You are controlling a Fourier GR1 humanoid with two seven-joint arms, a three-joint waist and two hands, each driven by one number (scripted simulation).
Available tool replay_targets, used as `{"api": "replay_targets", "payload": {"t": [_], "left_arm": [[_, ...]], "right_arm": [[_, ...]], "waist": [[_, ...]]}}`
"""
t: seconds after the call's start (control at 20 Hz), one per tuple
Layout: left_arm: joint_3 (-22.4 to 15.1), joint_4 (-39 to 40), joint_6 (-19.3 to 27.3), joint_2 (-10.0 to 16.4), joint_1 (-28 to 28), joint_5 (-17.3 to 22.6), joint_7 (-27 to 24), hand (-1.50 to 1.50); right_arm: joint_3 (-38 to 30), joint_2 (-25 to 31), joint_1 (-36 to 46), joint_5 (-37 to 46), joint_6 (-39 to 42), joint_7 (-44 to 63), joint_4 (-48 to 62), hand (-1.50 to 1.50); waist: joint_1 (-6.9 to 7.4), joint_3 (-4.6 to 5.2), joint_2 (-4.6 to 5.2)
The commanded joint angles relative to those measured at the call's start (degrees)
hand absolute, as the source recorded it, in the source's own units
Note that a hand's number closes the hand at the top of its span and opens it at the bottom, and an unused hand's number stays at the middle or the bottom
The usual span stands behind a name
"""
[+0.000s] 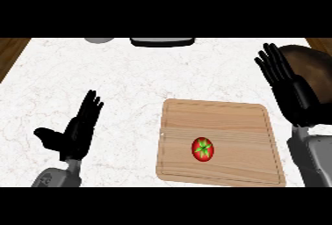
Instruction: Pick the tomato from the cutting board and place it in the pan
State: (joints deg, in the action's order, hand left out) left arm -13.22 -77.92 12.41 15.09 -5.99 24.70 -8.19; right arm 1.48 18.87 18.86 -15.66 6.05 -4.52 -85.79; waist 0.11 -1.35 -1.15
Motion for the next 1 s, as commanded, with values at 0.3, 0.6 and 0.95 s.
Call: {"api": "replay_targets", "payload": {"t": [0.3, 0.6, 0.95], "left_arm": [[-5.1, -6.8, 1.2, 1.5, -1.4, -7.8, -2.0, 0.0], [-4.6, -6.9, 1.4, -0.1, -1.5, -10.3, -1.5, 0.0], [-3.6, -8.7, -0.3, 0.2, 0.0, -10.8, -0.8, 0.0]], "right_arm": [[5.4, 9.5, 3.4, 11.0, 8.7, -1.8, -1.1, 1.5], [2.1, 8.7, -11.9, 2.7, 23.0, -16.2, 1.1, -1.5], [2.3, 12.4, -4.3, 11.7, 21.9, -12.7, -1.6, -1.5]], "waist": [[-0.4, 1.52, 0.64], [-0.42, 1.32, 1.25], [0.11, 1.37, 1.16]]}}
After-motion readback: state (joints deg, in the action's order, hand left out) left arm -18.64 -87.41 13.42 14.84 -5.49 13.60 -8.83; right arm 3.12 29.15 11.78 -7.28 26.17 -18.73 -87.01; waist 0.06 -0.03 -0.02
